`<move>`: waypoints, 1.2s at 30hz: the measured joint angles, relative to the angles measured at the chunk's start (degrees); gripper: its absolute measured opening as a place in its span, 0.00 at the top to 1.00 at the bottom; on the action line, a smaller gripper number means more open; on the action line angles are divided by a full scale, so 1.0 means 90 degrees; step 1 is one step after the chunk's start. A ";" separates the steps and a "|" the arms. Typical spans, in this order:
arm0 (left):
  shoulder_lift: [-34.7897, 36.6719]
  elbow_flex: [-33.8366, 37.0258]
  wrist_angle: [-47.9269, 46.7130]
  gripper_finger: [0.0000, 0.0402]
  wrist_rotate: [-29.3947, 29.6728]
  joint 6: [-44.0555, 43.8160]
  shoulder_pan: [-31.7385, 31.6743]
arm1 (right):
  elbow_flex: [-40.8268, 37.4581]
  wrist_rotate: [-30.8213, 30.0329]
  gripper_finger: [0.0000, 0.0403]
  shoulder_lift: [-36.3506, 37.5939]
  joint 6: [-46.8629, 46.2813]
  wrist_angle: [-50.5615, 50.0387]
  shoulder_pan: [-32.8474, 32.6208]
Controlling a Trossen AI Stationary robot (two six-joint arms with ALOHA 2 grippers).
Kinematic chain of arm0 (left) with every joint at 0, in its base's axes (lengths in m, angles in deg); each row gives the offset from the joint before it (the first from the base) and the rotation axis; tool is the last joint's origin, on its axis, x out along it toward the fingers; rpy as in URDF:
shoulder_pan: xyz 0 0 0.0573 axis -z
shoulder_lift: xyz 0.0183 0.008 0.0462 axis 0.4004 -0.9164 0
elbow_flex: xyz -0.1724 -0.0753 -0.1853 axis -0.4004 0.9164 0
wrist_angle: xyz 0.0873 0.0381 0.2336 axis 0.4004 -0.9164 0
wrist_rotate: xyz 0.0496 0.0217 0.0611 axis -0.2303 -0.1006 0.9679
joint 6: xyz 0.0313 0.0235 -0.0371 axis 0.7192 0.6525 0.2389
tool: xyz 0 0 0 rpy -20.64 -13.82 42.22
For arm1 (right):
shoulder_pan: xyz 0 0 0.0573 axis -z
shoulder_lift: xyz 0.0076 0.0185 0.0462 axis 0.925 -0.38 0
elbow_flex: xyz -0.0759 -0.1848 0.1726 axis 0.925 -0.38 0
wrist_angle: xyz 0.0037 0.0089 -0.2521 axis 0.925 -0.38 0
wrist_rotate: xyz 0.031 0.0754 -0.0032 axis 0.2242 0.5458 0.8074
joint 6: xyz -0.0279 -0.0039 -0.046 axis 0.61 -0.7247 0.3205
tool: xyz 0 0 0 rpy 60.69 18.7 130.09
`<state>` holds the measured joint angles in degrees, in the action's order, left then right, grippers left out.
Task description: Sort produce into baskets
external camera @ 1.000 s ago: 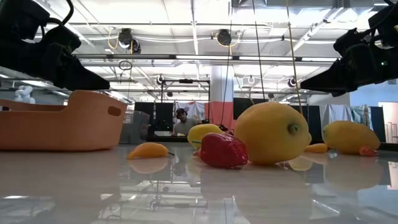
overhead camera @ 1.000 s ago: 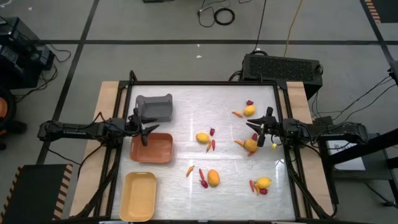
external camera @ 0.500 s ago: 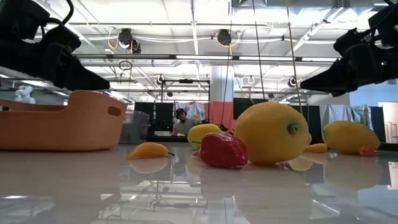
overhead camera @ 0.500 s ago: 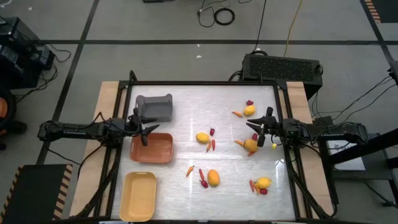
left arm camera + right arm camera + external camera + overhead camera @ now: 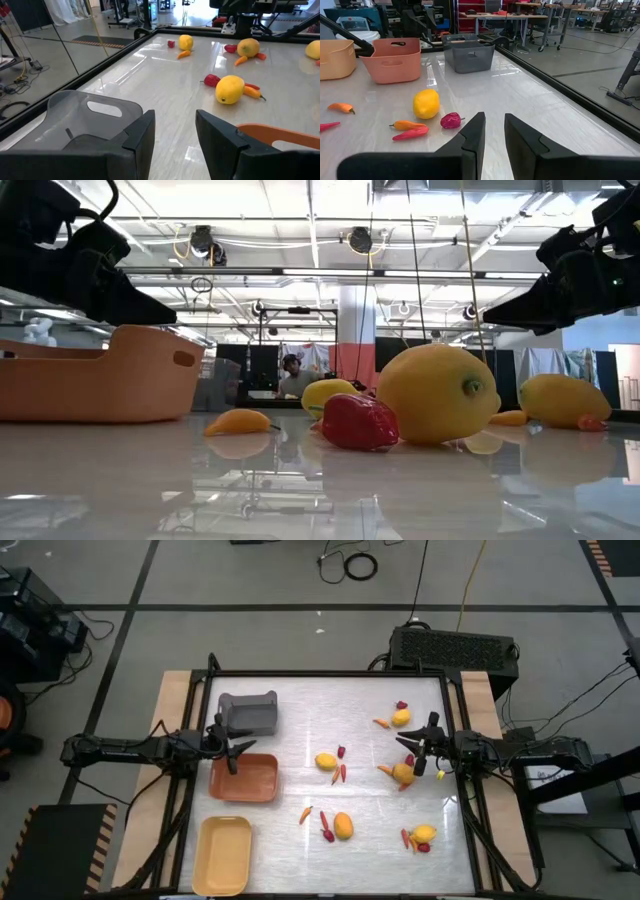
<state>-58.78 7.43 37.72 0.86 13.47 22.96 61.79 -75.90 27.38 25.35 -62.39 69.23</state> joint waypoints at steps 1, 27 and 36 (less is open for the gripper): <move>0.0000 0.0000 0.0001 0.63 0.0000 0.0000 0.0002 | 0.0000 0.0000 0.84 -0.0002 0.0000 0.0000 0.0002; 0.0000 0.0027 0.0854 0.63 -0.0247 -0.3854 0.0001 | -0.0002 0.0002 0.84 0.0000 -0.2066 0.0413 0.0000; -0.0092 0.0014 0.1560 0.63 0.0001 -0.3773 -0.0044 | -0.0002 0.0143 0.84 -0.0033 -0.2327 0.0369 -0.0003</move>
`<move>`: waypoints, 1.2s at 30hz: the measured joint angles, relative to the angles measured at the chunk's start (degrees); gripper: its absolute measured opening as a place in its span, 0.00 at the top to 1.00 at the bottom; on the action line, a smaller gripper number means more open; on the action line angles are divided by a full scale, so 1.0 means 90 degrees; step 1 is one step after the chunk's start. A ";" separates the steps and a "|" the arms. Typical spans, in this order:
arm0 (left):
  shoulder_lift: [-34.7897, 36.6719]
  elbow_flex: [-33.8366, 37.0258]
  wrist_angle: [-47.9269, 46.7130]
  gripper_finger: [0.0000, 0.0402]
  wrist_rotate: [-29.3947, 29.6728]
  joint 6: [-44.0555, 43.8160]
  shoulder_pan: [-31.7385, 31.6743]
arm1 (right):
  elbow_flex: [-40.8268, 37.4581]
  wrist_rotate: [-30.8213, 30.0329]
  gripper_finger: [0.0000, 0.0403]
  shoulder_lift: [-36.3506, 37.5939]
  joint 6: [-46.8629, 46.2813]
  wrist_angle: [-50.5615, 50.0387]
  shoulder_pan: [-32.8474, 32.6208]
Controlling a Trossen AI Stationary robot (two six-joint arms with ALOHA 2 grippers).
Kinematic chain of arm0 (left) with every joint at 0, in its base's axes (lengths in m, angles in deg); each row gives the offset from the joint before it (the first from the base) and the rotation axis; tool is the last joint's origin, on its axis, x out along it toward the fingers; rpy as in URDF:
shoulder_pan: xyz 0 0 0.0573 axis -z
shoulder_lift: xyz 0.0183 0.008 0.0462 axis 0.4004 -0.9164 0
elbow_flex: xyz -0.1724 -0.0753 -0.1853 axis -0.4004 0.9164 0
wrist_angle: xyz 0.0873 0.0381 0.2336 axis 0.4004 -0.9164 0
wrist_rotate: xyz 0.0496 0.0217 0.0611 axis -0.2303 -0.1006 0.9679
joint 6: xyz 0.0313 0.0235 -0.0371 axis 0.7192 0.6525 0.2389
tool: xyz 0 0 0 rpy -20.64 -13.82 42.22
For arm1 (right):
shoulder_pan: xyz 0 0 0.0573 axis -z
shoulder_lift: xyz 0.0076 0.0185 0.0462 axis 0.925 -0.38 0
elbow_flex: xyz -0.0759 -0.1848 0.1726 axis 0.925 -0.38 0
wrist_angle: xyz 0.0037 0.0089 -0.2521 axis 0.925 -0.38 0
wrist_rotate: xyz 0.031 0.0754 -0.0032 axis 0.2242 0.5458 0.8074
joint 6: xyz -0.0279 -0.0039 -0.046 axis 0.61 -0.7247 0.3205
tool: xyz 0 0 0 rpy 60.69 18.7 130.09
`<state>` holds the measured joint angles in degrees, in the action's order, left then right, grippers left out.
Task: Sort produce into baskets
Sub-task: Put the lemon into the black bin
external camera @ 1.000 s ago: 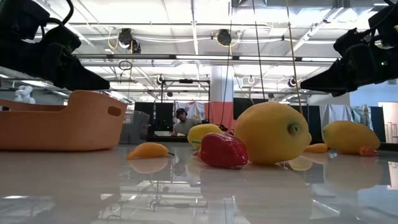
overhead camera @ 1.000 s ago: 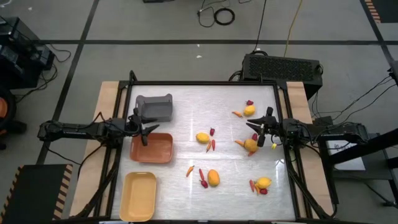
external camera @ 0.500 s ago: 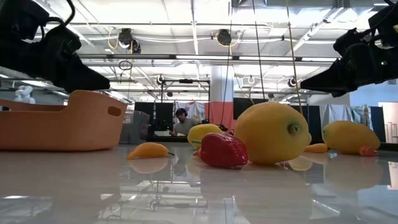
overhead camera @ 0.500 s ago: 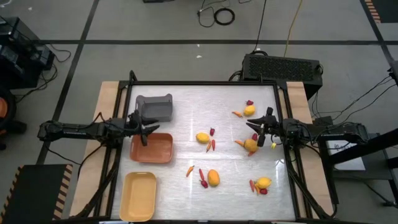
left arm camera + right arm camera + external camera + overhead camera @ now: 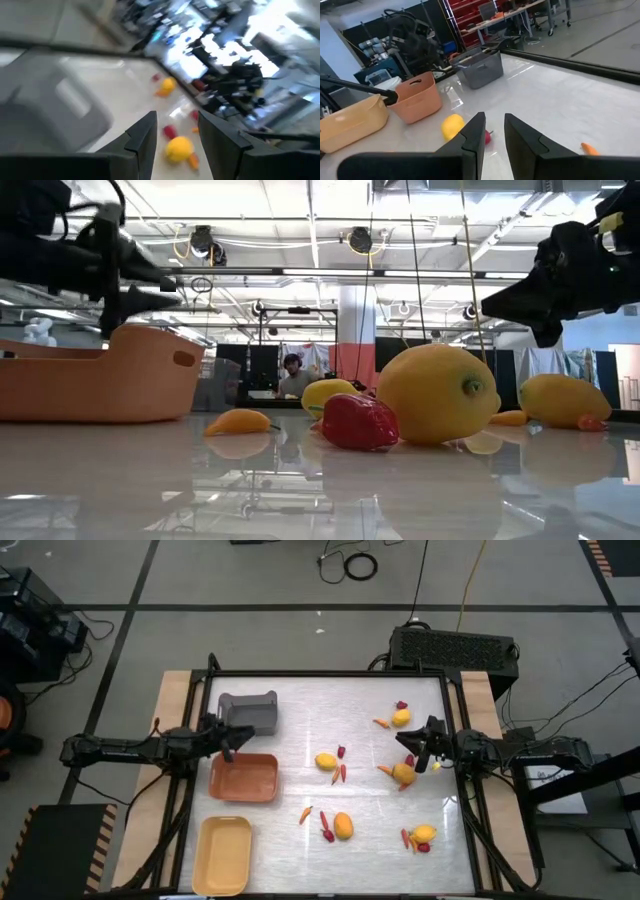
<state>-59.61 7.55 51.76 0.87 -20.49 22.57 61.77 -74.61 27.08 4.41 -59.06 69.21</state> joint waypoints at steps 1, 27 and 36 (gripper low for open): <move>-0.0063 -0.0012 0.0288 0.63 -0.0193 0.0229 -0.0026 | 0.0000 0.0007 0.84 -0.0007 -0.0012 -0.0002 0.0000; -0.5914 -0.4126 0.0611 0.63 -0.3257 0.3902 -0.0898 | 0.1140 0.1775 0.84 -0.2073 0.1488 0.2382 -0.0138; -0.6993 -0.4138 0.1114 0.63 -0.3149 0.5067 -0.0265 | 0.2962 0.1817 0.84 -0.4353 0.1317 0.0770 -0.0905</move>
<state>-122.55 -29.69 61.78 -27.47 25.11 20.19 88.43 -58.27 -12.10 16.26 -52.14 61.06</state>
